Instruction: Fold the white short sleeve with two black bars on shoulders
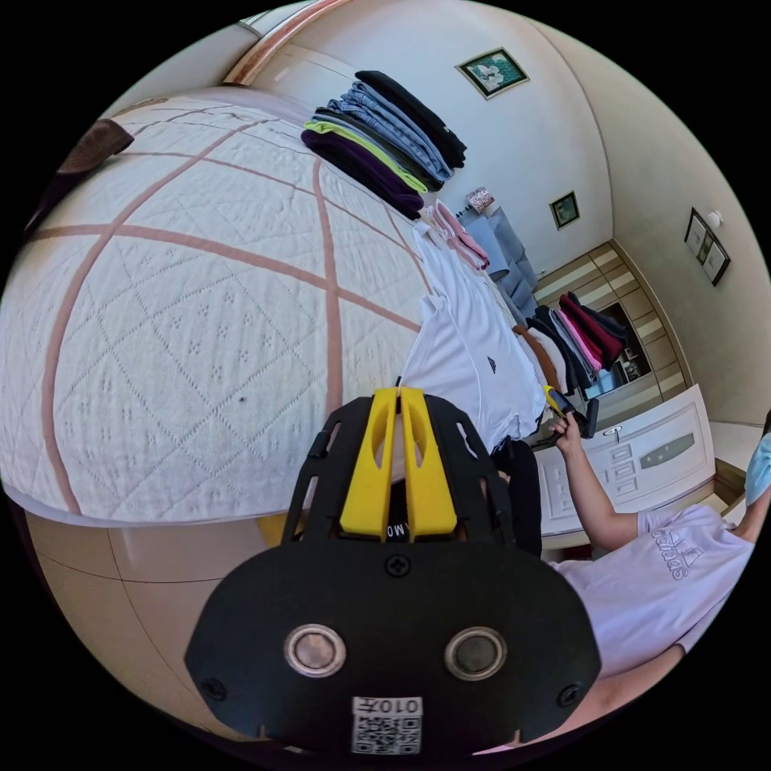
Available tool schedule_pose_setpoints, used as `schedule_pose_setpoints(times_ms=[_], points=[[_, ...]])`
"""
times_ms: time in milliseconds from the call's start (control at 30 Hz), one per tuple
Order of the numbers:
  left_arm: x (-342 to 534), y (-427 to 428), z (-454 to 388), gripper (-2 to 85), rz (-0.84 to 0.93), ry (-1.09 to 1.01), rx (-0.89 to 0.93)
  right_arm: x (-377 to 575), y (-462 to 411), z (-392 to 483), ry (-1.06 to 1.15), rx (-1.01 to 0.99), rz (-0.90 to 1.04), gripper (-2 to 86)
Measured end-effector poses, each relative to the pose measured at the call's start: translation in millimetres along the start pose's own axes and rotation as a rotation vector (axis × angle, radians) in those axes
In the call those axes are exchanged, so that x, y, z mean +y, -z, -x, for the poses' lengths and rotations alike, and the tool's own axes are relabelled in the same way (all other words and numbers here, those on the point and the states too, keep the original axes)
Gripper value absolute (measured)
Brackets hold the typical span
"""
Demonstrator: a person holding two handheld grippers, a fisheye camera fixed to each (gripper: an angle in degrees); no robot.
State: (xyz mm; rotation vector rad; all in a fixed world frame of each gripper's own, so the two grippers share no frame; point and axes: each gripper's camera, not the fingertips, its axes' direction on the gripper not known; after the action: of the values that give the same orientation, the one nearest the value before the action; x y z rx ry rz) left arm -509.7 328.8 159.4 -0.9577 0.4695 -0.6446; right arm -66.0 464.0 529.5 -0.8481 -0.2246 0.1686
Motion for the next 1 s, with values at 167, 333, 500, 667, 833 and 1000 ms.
schedule_pose_setpoints(times_ms=[167,333,500,667,833,1000], points=[[-8.5,10.7,-3.9,-0.3,0.003,-0.013,-0.023,8.5,9.7,-3.0,-0.028,0.070,0.011,4.3],[-16.5,13.3,-3.0,-0.3,0.013,-0.007,-0.030,61.7,56.5,-38.7,-0.156,-0.027,-0.138,4.2],[-21.4,15.2,-0.4,-0.3,0.014,0.010,-0.017,95.7,39.1,-66.9,-0.209,-0.029,-0.115,6.9],[-22.8,18.8,-2.4,-0.3,0.018,0.005,-0.015,83.7,56.5,-51.3,-0.144,-0.095,-0.236,10.9],[-21.0,16.2,2.7,-0.3,0.001,0.034,0.008,48.8,24.7,-46.6,-0.145,-0.155,-0.111,11.8],[-23.7,15.1,-0.4,-0.3,0.008,0.029,-0.002,46.0,30.0,6.9,-0.137,-0.094,-0.130,4.4]])
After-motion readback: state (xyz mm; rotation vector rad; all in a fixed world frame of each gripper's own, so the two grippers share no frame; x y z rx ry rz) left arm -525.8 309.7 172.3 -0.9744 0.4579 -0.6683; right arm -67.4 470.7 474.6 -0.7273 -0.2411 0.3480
